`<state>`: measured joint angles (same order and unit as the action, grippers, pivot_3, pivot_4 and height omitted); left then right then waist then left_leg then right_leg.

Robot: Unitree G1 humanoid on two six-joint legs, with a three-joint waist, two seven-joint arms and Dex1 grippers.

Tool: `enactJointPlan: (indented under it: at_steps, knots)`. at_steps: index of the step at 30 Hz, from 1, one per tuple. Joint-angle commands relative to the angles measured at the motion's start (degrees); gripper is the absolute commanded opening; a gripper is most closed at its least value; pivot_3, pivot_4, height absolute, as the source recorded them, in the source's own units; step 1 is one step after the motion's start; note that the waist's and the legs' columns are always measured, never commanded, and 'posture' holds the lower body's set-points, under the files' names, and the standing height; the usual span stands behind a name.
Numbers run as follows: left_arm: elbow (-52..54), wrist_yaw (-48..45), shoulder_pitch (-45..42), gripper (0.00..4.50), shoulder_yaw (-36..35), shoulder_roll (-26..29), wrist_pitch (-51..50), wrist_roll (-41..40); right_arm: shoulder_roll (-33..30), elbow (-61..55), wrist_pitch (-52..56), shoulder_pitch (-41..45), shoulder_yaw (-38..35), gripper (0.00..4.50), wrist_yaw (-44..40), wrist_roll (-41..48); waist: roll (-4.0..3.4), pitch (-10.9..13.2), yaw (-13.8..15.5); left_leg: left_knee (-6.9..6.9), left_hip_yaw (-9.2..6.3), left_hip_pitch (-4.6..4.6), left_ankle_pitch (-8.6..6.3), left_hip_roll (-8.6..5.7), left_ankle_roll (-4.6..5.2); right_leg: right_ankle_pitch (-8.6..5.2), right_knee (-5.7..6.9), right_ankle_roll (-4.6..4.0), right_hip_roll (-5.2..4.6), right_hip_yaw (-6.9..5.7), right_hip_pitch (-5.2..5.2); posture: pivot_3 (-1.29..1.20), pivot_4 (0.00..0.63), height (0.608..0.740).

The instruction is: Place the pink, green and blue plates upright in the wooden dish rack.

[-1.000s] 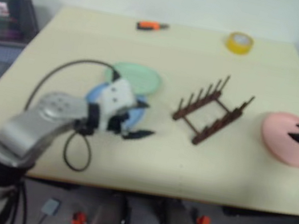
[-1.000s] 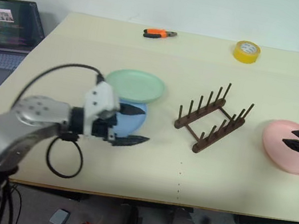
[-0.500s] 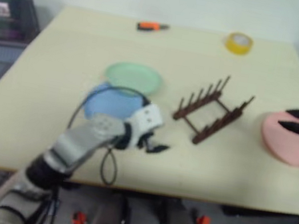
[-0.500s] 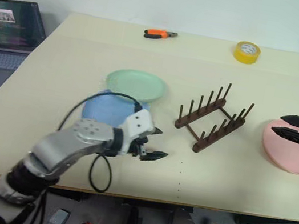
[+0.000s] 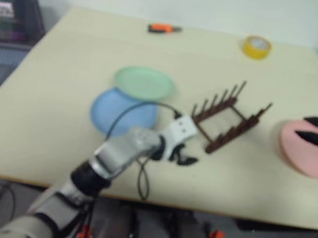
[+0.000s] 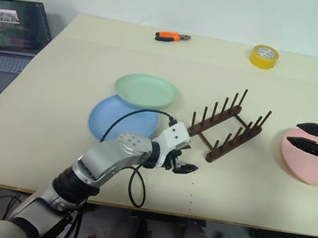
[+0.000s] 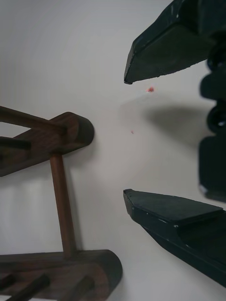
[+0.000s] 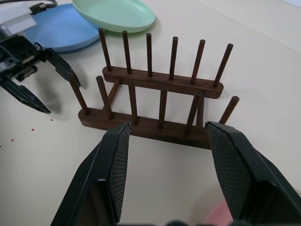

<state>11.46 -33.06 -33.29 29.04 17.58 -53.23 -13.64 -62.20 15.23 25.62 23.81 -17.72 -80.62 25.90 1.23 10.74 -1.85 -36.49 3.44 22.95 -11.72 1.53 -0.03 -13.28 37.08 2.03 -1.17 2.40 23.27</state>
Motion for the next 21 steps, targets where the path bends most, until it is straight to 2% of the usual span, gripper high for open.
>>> enactJointPlan:
  at_steps: [1,21]
  knots:
    - [-1.01,0.43,-1.93,3.96,0.47,-2.21,0.63,1.32,-1.34,-3.42,1.01,-0.69,-3.02,2.79,1.32,1.82,0.0,0.0,-0.02,-0.01,0.0,0.01,0.0,-0.01,0.0,0.0,-0.01,-0.01,0.0,0.01,0.0,0.0,0.15,0.74]
    - [-18.96,2.81,-9.3,3.96,4.05,-15.1,7.21,10.33,-0.61,-10.99,3.76,-4.64,-5.14,2.79,5.56,5.24,0.03,0.02,0.02,-0.12,-0.05,0.09,-0.01,-0.04,0.01,-0.06,-0.07,-0.1,0.0,0.0,-0.02,0.0,0.15,0.74]
